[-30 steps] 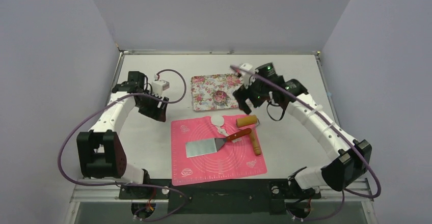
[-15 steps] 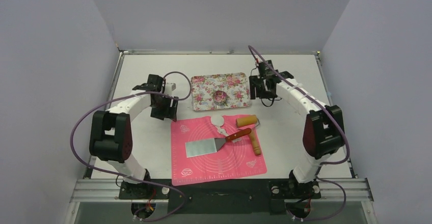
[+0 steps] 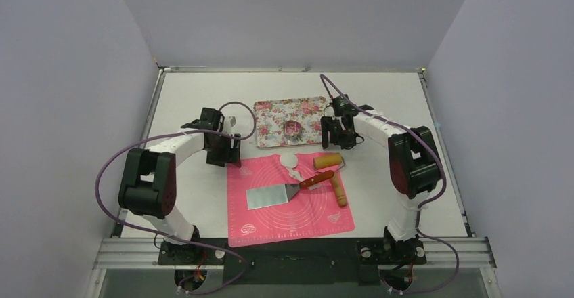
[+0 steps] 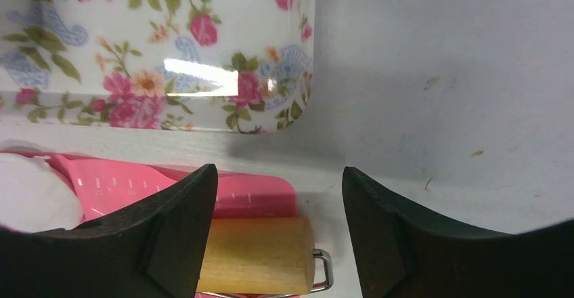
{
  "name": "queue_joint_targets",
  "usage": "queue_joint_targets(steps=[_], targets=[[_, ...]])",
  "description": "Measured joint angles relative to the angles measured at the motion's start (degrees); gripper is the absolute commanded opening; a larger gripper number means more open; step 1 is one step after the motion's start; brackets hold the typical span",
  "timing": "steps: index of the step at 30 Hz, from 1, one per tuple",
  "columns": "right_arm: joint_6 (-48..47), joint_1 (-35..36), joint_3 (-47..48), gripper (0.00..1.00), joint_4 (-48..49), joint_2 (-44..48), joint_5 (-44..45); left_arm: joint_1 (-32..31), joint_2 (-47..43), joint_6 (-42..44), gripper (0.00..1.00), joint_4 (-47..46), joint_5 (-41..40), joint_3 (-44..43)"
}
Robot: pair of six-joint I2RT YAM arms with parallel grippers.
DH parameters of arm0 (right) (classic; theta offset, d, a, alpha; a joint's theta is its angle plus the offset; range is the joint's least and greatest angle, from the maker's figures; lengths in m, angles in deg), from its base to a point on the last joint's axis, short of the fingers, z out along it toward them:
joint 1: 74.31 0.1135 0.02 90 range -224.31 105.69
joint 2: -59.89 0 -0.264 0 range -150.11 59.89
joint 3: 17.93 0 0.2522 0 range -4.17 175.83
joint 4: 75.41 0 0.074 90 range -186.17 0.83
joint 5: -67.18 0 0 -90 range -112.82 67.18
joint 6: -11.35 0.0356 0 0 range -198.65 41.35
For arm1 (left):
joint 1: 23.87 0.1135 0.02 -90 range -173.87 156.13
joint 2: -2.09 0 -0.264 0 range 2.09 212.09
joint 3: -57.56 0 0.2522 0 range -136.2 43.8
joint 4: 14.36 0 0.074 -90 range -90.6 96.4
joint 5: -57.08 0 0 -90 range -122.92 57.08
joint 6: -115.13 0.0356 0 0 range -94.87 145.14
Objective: Roll out the dumpling wrappers from the dough
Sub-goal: Place the spatula on the work surface.
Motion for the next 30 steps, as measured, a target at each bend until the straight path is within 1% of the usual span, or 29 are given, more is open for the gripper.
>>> queue_joint_targets(steps=[4,7,9,11,12,13,14,15,17,23,30], targets=[[0.83,0.68,-3.82,0.64,0.76,0.90,0.55,-0.39,0.28,-1.53,0.63,-1.40,1.40,0.04],[1.01,1.11,-6.32,0.64,1.27,2.67,0.50,-1.86,0.11,-2.43,0.63,-2.75,1.70,0.48],[1.16,1.42,-6.88,0.61,1.86,2.99,0.52,-3.28,-0.87,-2.58,0.62,-4.28,1.55,1.75],[1.27,1.49,-7.08,0.50,2.36,3.06,0.66,-4.50,-2.38,-2.78,0.53,-6.01,1.27,3.67],[1.42,1.49,-7.15,0.37,2.64,3.06,0.70,-4.61,-2.73,-2.89,0.40,-6.45,1.25,4.13],[1.68,1.44,-7.19,0.24,2.93,3.06,0.59,-4.52,-2.82,-2.89,0.31,-6.78,1.18,4.46],[1.75,1.42,-7.19,0.18,3.28,3.04,0.50,-4.28,-2.71,-3.23,0.09,-6.82,1.07,4.46],[1.86,1.42,-7.21,0.09,3.61,2.97,0.39,-3.91,-2.16,-3.39,0.00,-6.84,1.03,4.42],[2.25,1.36,-7.21,0.00,4.20,2.75,0.42,-3.23,-0.87,-3.69,0.00,-6.71,1.03,3.74],[3.17,-0.09,-7.23,0.00,6.51,2.69,-1.16,-3.10,1.97,-2.34,0.00,-3.02,1.62,-0.09],[4.00,-4.33,-10.21,0.00,8.63,4.70,0.11,-3.91,5.40,2.34,0.00,2.73,-1.07,-5.81]])
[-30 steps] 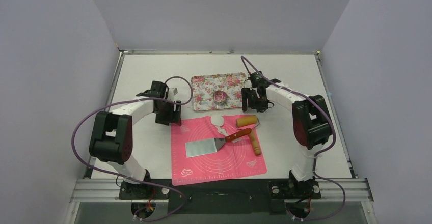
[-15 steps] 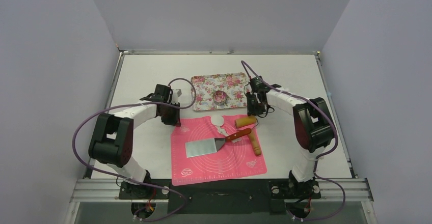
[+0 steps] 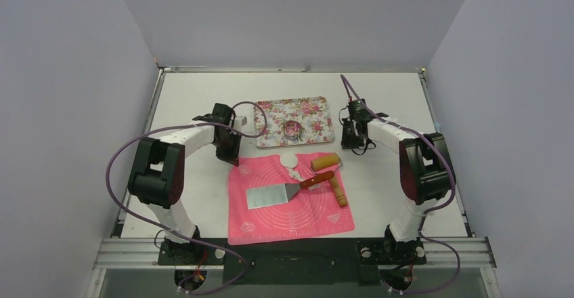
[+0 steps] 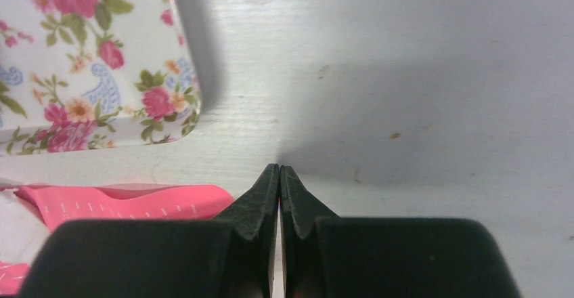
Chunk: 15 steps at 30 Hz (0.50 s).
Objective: Roll out the dumpling wrappers from the dough
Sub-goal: Place the spatula on the work surface, then pick up the dumpling mold from the work surface.
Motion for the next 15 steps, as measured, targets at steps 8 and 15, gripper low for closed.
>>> queue_joint_targets(steps=[8,15], targets=[[-0.94,-1.68,-0.70,0.09,0.26,3.96,0.76,1.81,2.14,4.72,0.00,2.01,-4.74,-5.35],[-3.26,-1.68,-3.98,0.37,0.20,11.08,-3.17,2.54,2.14,9.11,0.00,2.12,-5.86,-6.75]])
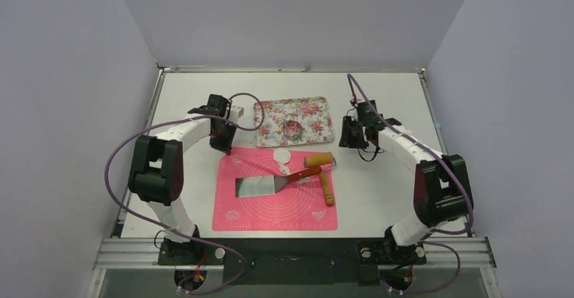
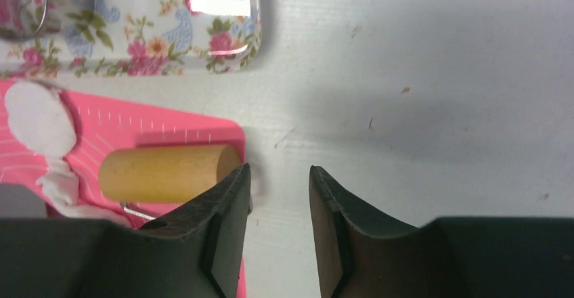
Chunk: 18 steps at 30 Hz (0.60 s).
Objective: Roll out the dumpling wrappers from the dough
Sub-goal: Pick up the dumpling mold from the work surface.
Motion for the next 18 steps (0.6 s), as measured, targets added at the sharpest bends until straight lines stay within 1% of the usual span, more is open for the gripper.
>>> queue_joint_targets(steps=[1,3,4,5,6,8,10,13,15,18], targets=[[-0.24,0.00,-1.38,0.40,-0.07,1.40,-1.14,-0.09,0.00,0.00,0.00,-0.04,0.00,0.07],[-0.50,0.02,-3.48,0.48,-0.68,3.96,-2.71,-0.15,0.00,-0.26,0.06,-0.20,-0.02,0.48],[-0.83,0.13,-4.52,0.56,-1.27,5.42,-3.45,-0.11,0.00,-0.31,0.12,-0.20,-0.11,0.72],[-1.42,0.39,-5.33,0.61,-2.12,6.97,-3.96,-0.02,0.00,-0.42,0.14,-0.24,-0.20,0.94],[-1.88,0.59,-5.81,0.75,-3.21,8.83,-4.42,0.15,0.00,-0.31,0.16,-0.15,-0.63,1.01],[-3.39,1.40,-5.99,0.85,-4.24,12.74,-5.03,1.16,-0.02,-0.22,0.18,-0.17,-0.81,0.98],[-6.67,3.32,-5.42,0.87,-4.44,17.73,-5.55,2.91,-0.04,-0.04,0.20,-0.11,-0.83,0.94],[-15.43,9.35,-1.81,0.88,-5.14,23.52,-7.58,4.90,-0.26,0.48,0.23,-0.02,-0.96,0.85],[-22.23,14.32,1.03,0.92,-6.10,24.85,-10.23,5.51,-0.76,0.87,0.25,0.11,-0.87,0.76],[-34.07,21.94,4.04,0.93,-9.84,24.13,-13.27,5.92,-2.27,0.92,0.25,0.52,-0.15,0.28]])
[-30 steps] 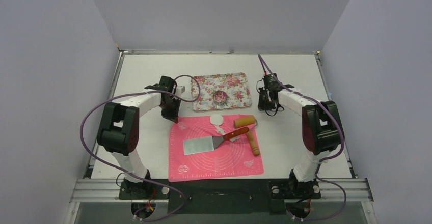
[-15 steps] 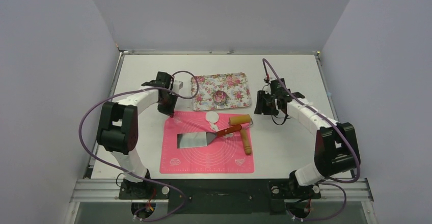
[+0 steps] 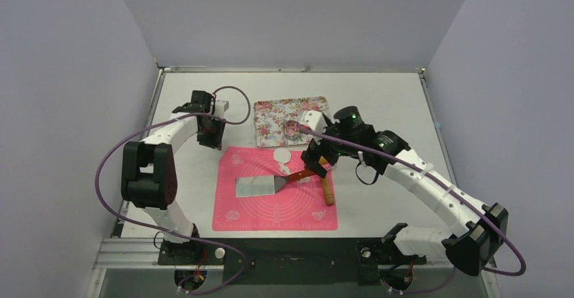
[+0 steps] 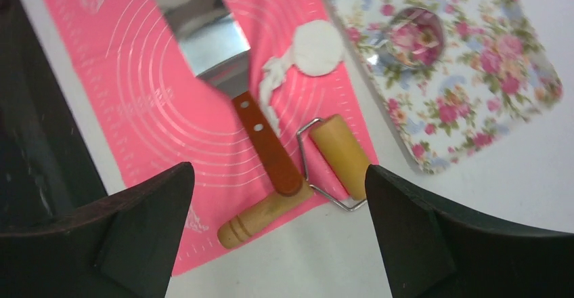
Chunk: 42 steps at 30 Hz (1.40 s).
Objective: Roll out the dumpling wrappers from the dough
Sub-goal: Pick up the dumpling mold from the work surface.
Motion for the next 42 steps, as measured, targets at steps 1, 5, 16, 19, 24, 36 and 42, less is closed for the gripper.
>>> queue_joint_targets(steps=[1,5,16,19,24,36,42], targets=[[-3.89,2.25,1.01,0.93,-2.27,-1.25,-0.68,0.09,-0.72,-0.02,0.25,0.04,0.35,-0.22],[-15.96,6.62,7.26,0.88,-12.13,-10.86,-2.80,0.35,-3.63,-0.35,0.25,0.00,1.84,-0.44],[-27.56,10.56,17.64,0.83,-21.29,-32.85,0.33,1.90,-10.82,-1.14,0.26,-0.37,3.87,3.23],[-26.36,10.29,21.70,0.84,-21.62,-35.08,-1.46,1.90,-11.45,-1.09,0.26,-0.20,4.26,4.35],[-9.01,3.26,28.17,0.85,-11.17,-34.25,-7.43,1.90,-11.50,-0.94,0.40,-0.31,4.37,4.39],[28.33,-5.44,38.29,0.54,2.89,-47.43,18.95,1.95,-11.50,-0.81,0.49,-0.26,3.65,4.39],[31.80,-5.51,38.34,0.55,-0.35,-53.96,21.09,2.05,-11.47,-0.72,0.50,-0.28,3.67,4.39]])
